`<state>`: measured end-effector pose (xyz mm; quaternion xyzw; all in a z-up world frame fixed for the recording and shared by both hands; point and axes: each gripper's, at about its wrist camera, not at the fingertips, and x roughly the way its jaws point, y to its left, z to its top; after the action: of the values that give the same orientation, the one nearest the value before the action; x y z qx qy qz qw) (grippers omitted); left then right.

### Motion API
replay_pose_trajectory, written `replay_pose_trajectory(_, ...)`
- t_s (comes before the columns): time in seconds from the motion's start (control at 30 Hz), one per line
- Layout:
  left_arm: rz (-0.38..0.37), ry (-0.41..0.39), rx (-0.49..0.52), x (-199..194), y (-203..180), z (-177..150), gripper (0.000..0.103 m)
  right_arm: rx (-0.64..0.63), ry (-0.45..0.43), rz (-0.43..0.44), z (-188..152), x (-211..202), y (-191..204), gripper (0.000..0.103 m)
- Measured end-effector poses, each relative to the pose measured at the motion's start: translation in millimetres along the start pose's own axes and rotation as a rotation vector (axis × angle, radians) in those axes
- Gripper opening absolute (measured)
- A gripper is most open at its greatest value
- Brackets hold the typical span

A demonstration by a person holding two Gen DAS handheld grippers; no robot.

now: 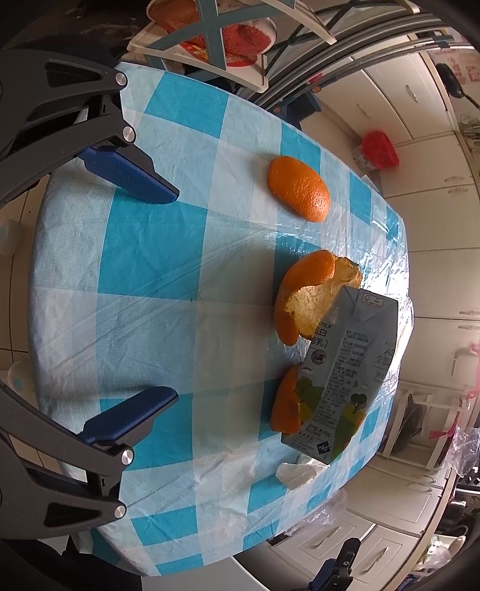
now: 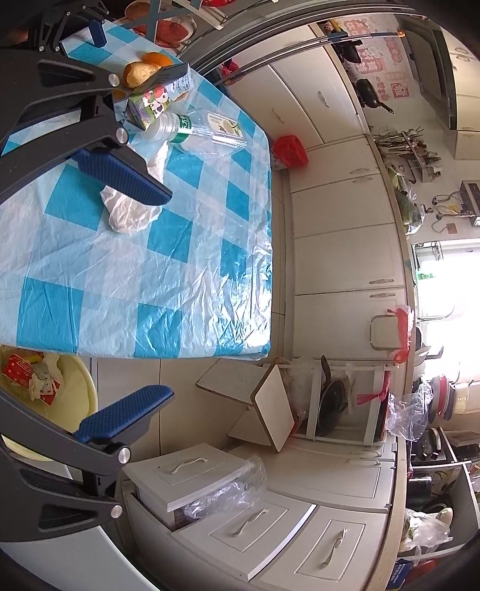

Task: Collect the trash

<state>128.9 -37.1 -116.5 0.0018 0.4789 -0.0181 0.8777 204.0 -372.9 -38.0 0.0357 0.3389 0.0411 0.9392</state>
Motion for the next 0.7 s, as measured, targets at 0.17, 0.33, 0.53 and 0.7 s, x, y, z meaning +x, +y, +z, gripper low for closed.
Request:
replay_pose_trajectory(0.17,0.011,0.002,0.014,0.7,-1.8,-0.3,0.095,-0.010,0.003,0.003,-0.4,0.7,2.0,0.094)
replay_pose_trajectory(0.33,0.018,0.002,0.022,1.2,-3.3,-1.0,0.095,-0.018,0.004,0.003,-0.3,1.7,3.8,0.094)
replay_pose_trajectory(0.53,0.018,-0.003,0.024,1.5,-3.4,-1.7,0.095,-0.030,0.007,0.005,-0.6,1.8,6.8,0.094)
replay_pose_trajectory(0.7,0.007,-0.002,0.018,0.6,-2.9,-2.1,0.095,-0.041,0.006,0.003,-0.5,1.8,8.9,0.094)
